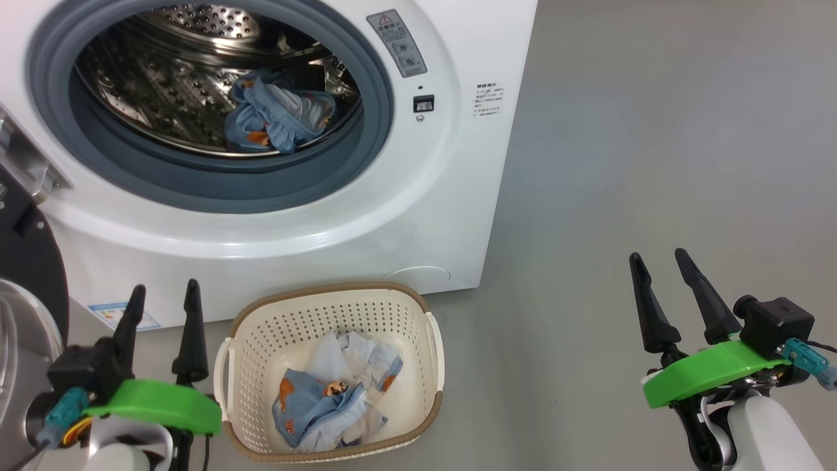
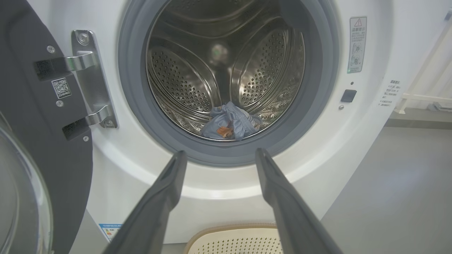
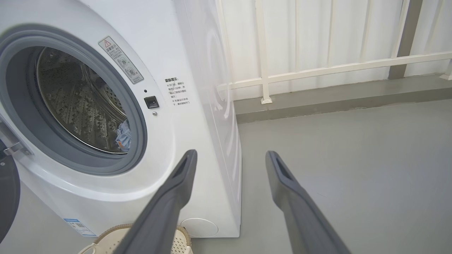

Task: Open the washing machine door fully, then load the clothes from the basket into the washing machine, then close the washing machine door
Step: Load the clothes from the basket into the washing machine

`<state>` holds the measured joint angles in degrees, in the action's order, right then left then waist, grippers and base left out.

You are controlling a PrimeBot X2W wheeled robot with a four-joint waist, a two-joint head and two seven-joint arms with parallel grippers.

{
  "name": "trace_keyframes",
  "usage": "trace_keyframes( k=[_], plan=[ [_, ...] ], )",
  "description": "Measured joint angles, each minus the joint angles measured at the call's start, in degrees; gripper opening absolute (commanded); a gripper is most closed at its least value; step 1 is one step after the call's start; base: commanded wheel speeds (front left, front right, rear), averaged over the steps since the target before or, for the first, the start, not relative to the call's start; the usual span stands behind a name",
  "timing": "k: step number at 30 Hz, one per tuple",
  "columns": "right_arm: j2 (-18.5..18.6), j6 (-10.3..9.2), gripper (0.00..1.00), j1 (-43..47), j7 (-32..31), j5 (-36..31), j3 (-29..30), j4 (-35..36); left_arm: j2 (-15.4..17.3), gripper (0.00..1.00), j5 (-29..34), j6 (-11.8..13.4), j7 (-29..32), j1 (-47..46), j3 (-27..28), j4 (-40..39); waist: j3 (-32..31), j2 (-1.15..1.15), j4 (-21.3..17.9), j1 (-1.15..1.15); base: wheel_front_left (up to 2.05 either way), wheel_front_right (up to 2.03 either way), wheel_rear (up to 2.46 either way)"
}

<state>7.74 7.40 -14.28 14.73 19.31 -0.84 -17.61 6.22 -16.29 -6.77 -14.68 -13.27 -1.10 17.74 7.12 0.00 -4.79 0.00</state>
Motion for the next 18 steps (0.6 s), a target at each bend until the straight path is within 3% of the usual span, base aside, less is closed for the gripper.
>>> trace_keyframes(
  k=[18],
  plan=[
    [0.85, 0.0, 1.0, 0.21, 0.0, 0.0, -0.25, 0.15, -2.64, 1.0, 0.94, 0.47, 0.0, 4.86, 2.16, -4.1, -1.27, 0.0, 0.67, 0.0, 0.0, 0.0, 0.0]
  ],
)
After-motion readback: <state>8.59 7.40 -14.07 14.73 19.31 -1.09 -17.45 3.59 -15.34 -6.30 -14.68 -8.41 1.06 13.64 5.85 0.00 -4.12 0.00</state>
